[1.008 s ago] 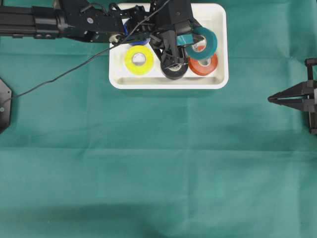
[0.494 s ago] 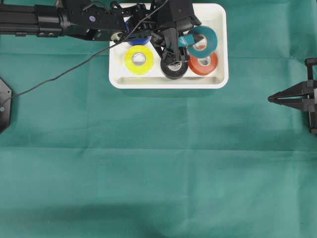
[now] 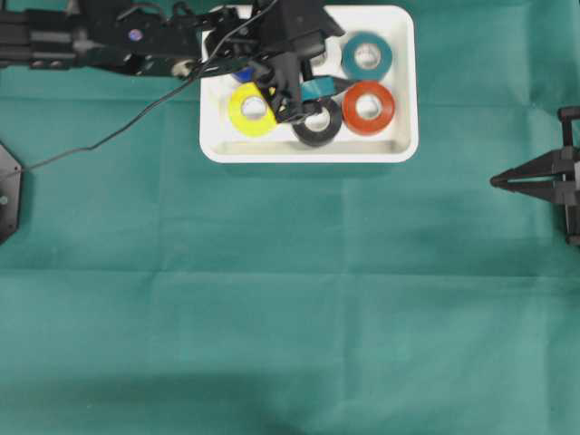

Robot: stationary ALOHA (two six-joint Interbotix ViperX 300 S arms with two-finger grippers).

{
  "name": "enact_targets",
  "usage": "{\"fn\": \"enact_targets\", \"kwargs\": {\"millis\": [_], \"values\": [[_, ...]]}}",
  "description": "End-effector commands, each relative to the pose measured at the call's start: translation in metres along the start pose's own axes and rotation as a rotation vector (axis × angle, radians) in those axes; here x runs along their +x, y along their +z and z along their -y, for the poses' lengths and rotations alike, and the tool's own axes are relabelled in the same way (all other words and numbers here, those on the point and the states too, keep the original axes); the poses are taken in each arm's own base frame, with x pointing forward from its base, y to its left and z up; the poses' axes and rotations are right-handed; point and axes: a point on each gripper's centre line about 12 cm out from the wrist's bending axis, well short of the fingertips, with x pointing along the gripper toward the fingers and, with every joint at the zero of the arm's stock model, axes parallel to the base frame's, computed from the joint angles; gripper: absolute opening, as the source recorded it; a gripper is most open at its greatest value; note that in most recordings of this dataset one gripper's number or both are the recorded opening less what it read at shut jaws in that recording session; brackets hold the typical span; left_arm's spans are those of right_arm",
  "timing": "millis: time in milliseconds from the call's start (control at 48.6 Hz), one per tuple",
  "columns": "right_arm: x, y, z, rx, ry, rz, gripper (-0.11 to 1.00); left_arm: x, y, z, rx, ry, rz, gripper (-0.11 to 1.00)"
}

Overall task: Put the tape into the white case with the left arm.
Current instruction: 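Lift the teal tape and carry it into the tray's upper left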

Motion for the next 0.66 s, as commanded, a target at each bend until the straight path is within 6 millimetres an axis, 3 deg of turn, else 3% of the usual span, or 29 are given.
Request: {"fn": "enact_targets", "kwargs": {"millis": [0,638], "values": [[0.001,0.004,0.000,0.002,0.001,0.011,-0.09,-0.022,0.019,-0.004,-0.011,0.011,0.064,0.88],[0.001,0.004,0.000,0.002,0.001,0.011,-0.09,-0.114,0.002,0.035,0.014,-0.070,0.142,0.88]]}}
